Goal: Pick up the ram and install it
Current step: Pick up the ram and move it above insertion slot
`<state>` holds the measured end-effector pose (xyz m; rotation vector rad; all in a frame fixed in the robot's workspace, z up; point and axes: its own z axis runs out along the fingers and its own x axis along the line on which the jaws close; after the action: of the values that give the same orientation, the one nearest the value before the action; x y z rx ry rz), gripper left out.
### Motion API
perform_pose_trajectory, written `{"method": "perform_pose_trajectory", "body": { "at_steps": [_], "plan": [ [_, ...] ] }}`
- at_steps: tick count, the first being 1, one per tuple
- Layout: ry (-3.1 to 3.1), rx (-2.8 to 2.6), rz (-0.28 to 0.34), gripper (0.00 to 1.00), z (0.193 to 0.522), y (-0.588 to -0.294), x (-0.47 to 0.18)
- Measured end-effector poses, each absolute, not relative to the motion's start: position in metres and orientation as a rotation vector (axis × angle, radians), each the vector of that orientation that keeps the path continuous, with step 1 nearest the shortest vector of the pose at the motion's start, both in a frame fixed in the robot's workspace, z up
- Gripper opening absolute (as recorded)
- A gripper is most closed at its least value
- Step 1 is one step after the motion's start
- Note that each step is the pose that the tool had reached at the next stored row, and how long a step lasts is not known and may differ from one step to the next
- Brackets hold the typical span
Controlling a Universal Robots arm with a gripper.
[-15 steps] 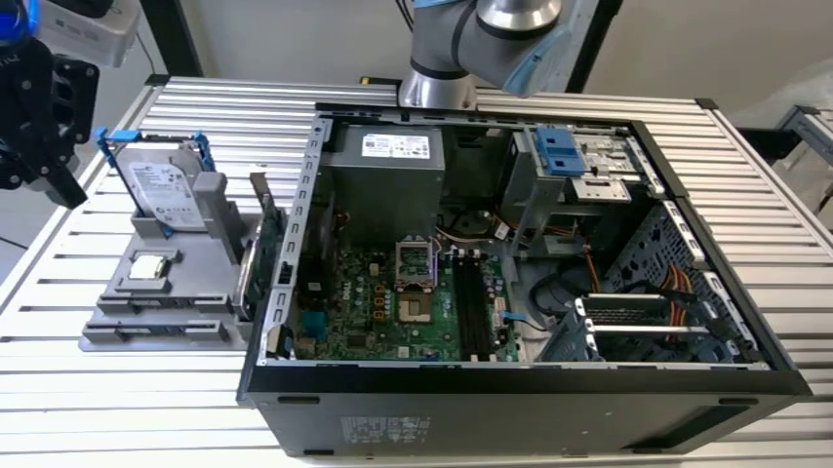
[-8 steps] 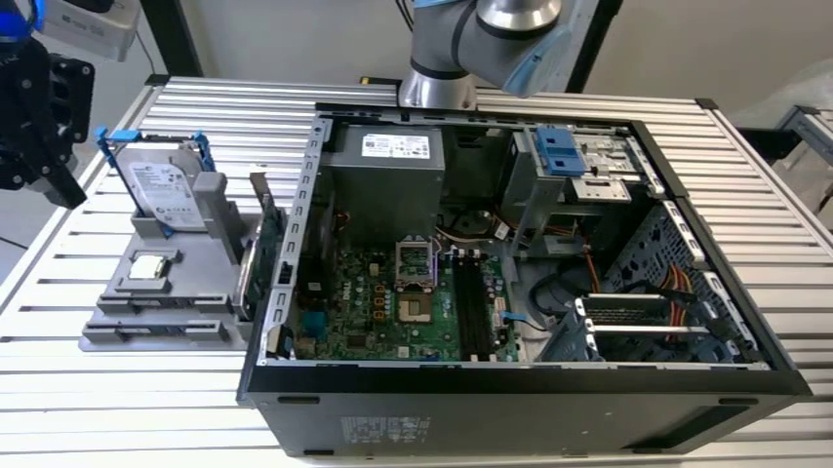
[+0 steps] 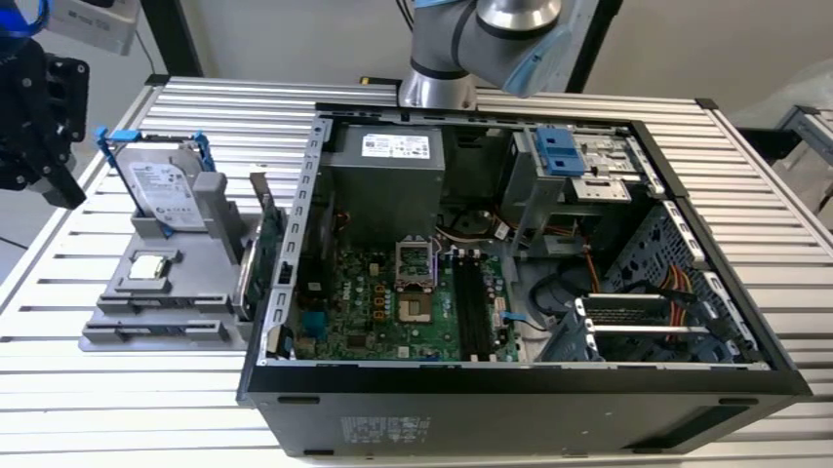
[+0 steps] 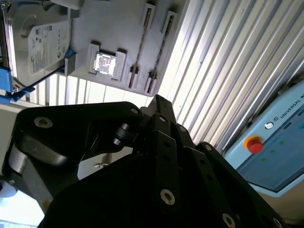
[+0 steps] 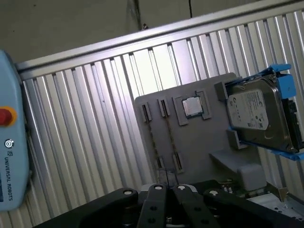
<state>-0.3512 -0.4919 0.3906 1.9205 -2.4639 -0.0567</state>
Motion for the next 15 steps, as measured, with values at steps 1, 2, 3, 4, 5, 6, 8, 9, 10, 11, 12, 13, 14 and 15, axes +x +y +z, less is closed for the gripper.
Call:
{"method": "perform_pose_trajectory", "body": {
  "at_steps": [1, 2, 3, 4, 5, 6, 8, 9, 10, 11, 12, 13, 14, 15],
  "plan": [
    [-2.454, 1.933, -0.056, 0.00, 0.3906, -0.4919, -0.3512],
    [-2.444, 1.945, -0.056, 0.00, 0.3905, -0.4919, -0.3512],
    [-2.433, 1.958, -0.056, 0.00, 0.3905, -0.4919, -0.3512],
    [-2.424, 1.969, -0.055, 0.00, 0.3905, -0.4919, -0.3512],
    [-2.413, 1.982, -0.055, 0.00, 0.3905, -0.4919, -0.3512],
    [-2.404, 1.993, -0.055, 0.00, 0.3905, -0.4919, -0.3512],
    [-2.384, 2.015, -0.054, 0.00, 0.3905, -0.4919, -0.3512],
    [-2.374, 2.027, -0.054, 0.00, 0.3905, -0.4919, -0.3512],
    [-2.365, 2.038, -0.053, 0.00, 0.3905, -0.4919, -0.3512],
    [-2.355, 2.049, -0.053, 0.00, 0.3906, -0.4919, -0.3512],
    [-2.345, 2.059, -0.053, 0.00, 0.3905, -0.4919, -0.3512],
    [-2.335, 2.070, -0.052, 0.00, 0.3906, -0.4919, -0.3512],
    [-2.326, 2.080, -0.052, 0.00, 0.3905, -0.4919, -0.3512],
    [-2.318, 2.089, -0.052, 0.00, 0.3905, -0.4919, -0.3512]
  ]
}}
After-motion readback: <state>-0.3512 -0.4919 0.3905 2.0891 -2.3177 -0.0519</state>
